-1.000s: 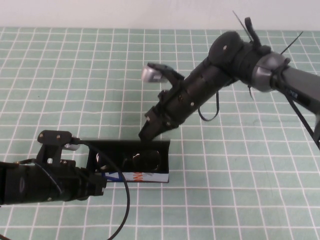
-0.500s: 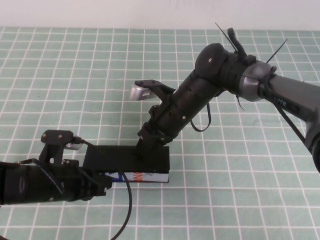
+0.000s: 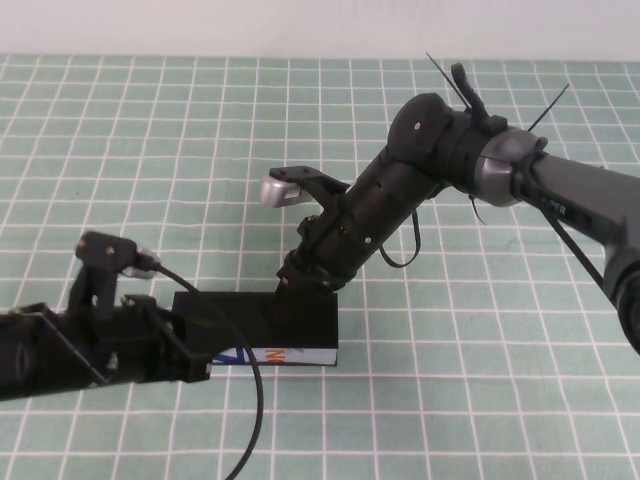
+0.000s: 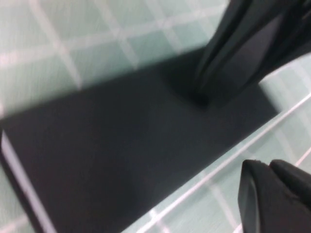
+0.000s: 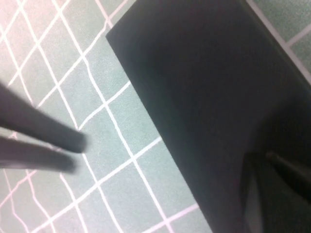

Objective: Return glasses to glasses case

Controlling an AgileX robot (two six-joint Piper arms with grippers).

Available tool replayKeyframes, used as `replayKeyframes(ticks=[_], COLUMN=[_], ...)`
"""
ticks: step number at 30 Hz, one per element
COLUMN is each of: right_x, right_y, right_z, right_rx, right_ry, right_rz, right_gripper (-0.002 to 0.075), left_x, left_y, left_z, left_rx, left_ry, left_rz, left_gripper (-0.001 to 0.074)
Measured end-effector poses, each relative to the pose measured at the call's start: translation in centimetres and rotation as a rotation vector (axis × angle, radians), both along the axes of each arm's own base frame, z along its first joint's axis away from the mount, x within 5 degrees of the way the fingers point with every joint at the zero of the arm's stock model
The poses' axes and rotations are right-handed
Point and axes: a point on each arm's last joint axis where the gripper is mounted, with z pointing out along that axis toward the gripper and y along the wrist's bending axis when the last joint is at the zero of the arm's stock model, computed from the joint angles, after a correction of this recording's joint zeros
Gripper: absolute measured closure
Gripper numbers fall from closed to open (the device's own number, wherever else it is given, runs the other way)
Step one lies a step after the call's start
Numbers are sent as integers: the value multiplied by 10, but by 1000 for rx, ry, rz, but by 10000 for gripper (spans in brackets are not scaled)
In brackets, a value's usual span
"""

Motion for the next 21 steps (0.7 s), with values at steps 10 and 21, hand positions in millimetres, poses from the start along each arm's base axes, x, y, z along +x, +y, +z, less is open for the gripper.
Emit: replayKeyframes(ticks=[10,21], right_x=[-7,-53], right_y=[-7,-31], right_z=[47,174], right_rx=[27,184], right_ry=[-126,-381], right_rz=[31,48], right_gripper=[739,739], left_x=[-43,-88], left_y=[0,19], left_z=[68,86], left_rx=[0,297], left_ry=[-341,-19], left_rz=[-253,-615], left_gripper=[737,737])
